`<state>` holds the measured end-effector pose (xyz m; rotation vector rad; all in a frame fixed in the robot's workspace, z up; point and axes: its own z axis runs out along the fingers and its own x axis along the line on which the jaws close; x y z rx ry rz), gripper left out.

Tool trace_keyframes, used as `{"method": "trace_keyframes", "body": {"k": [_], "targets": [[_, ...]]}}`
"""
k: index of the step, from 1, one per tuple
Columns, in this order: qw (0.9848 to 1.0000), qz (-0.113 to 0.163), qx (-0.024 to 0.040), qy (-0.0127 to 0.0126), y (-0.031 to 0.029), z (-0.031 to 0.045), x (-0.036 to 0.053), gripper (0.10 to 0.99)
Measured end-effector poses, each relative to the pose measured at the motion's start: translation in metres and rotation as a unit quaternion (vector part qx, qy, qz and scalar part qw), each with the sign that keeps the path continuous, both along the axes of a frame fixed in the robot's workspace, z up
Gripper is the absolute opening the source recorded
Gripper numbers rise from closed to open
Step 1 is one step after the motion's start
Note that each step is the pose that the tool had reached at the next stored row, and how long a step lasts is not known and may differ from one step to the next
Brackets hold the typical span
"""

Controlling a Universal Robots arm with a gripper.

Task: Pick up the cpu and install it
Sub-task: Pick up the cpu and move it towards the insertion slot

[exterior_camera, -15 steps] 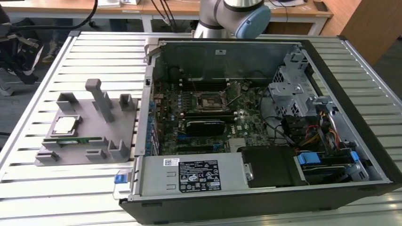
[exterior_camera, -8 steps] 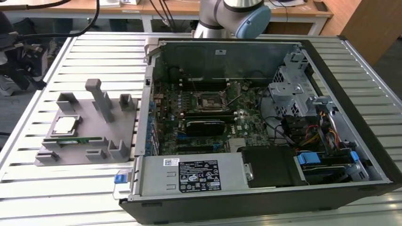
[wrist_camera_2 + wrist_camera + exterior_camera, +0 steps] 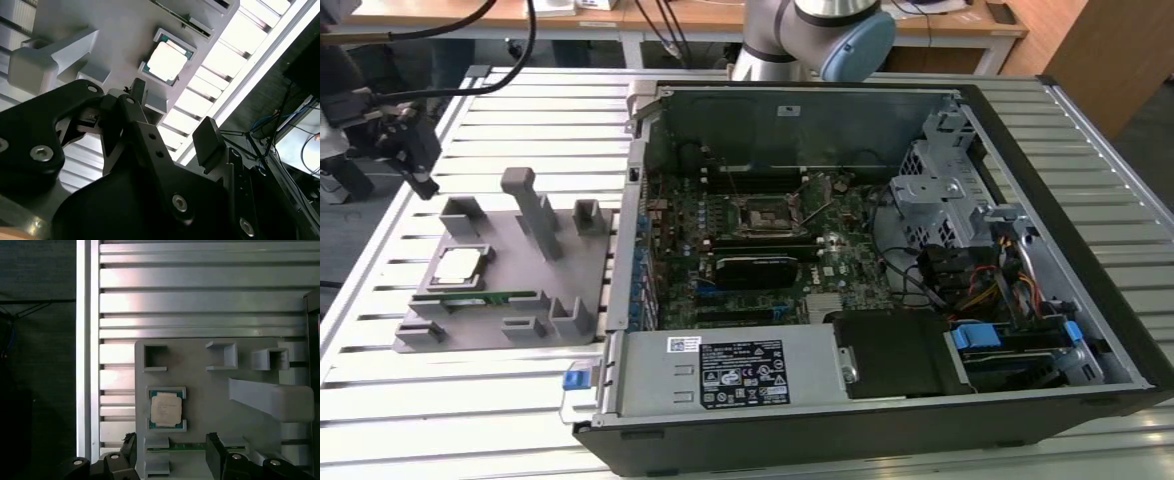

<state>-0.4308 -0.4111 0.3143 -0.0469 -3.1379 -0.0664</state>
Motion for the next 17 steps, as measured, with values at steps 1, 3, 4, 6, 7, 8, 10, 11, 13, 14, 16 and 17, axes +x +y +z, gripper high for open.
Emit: {"method": "trace_keyframes", "body": {"k": [1, 3, 4, 6, 7, 8, 10, 11, 13, 14, 16, 17], "targets": [[1.0000, 0.000, 0.0000, 0.0000, 0.0000, -0.0019, 0.0000, 0.659], [1.0000, 0.000, 0.0000, 0.0000, -0.0001, -0.0055, 0.0000, 0.659], [1.0000, 0.000, 0.0000, 0.0000, -0.0001, -0.0073, 0.0000, 0.659], [1.0000, 0.000, 0.0000, 0.0000, -0.0001, -0.0109, 0.0000, 0.659], [1.0000, 0.000, 0.0000, 0.0000, -0.0001, -0.0129, 0.0000, 0.659], [1.0000, 0.000, 0.0000, 0.0000, -0.0001, -0.0146, 0.0000, 0.659], [1.0000, 0.000, 0.0000, 0.0000, -0.0001, -0.0183, 0.0000, 0.659], [1.0000, 0.000, 0.0000, 0.0000, -0.0001, -0.0201, 0.0000, 0.659], [1.0000, 0.000, 0.0000, 0.0000, -0.0001, -0.0236, 0.0000, 0.659], [1.0000, 0.000, 0.0000, 0.0000, -0.0001, -0.0255, 0.0000, 0.659], [1.0000, 0.000, 0.0000, 0.0000, -0.0005, -0.0292, 0.0000, 0.659], [1.0000, 0.000, 0.0000, 0.0000, -0.0010, -0.0310, 0.0001, 0.659]]}}
